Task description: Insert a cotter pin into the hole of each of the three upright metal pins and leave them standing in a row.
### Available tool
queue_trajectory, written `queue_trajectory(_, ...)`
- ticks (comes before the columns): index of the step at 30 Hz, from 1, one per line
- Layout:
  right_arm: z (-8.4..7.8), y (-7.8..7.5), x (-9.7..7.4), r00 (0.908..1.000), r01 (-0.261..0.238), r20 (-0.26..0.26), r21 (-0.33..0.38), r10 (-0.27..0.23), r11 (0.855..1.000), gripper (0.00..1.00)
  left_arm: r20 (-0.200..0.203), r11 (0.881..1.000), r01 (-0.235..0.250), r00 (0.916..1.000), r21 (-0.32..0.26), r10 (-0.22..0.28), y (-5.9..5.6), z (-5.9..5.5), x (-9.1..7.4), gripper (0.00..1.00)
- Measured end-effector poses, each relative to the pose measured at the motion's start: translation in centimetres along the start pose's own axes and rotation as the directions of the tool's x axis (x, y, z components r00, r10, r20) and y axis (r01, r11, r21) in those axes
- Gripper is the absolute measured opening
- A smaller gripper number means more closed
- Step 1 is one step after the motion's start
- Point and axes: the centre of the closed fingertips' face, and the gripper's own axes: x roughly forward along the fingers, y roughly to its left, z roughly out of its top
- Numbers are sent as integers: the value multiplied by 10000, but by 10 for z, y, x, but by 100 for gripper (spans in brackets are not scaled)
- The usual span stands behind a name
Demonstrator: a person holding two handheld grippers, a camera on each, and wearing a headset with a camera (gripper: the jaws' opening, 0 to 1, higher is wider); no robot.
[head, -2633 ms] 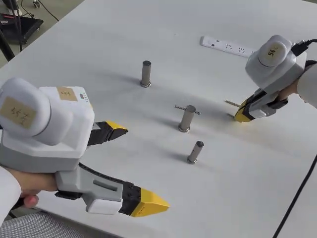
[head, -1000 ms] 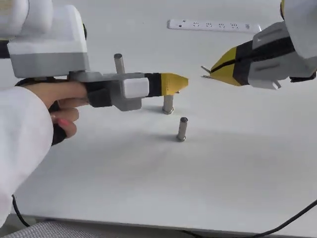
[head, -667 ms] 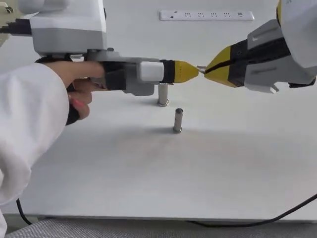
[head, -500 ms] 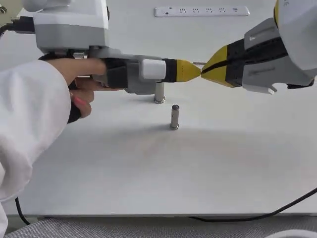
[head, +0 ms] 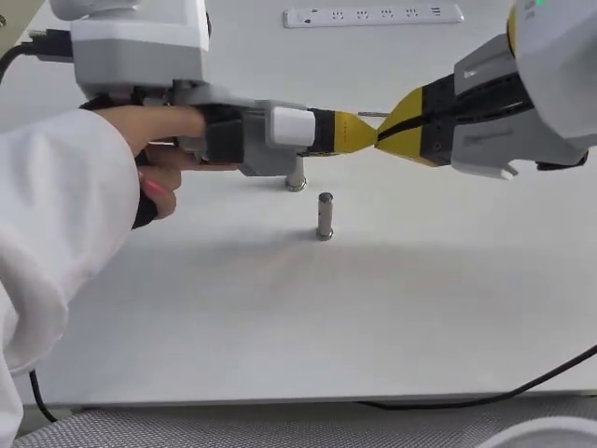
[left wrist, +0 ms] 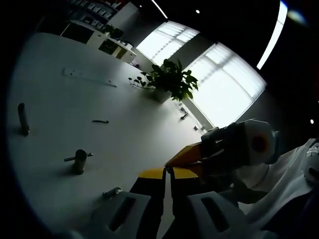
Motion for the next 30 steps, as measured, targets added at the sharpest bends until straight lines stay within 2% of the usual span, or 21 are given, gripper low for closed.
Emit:
queue_trajectory(8,4,4,0,10000,-63,25,-125,63,9999,0,-98,9998,180,9998,-31,-180,-4,-3,-3,1)
queue_trajectory(14,3,8,1,9998,-173,-96,-276,171,9995,0,-401,9993,49,9992,-371,-64,1,-7,-3,1)
queue_trajectory(22,2,11,1,9995,-298,-112,-241,295,9993,0,-503,9995,-139,9987,-283,125,8,-7,-1,0)
queue_trajectory(28,1,13,2,9996,-278,49,-389,280,9989,0,-544,9996,-181,9984,-239,168,17,-2,-1,0)
queue_trajectory(30,0,10,3,9999,-128,114,-221,130,9997,4,-593,9996,-229,9980,-140,220,14,-6,-2,0)
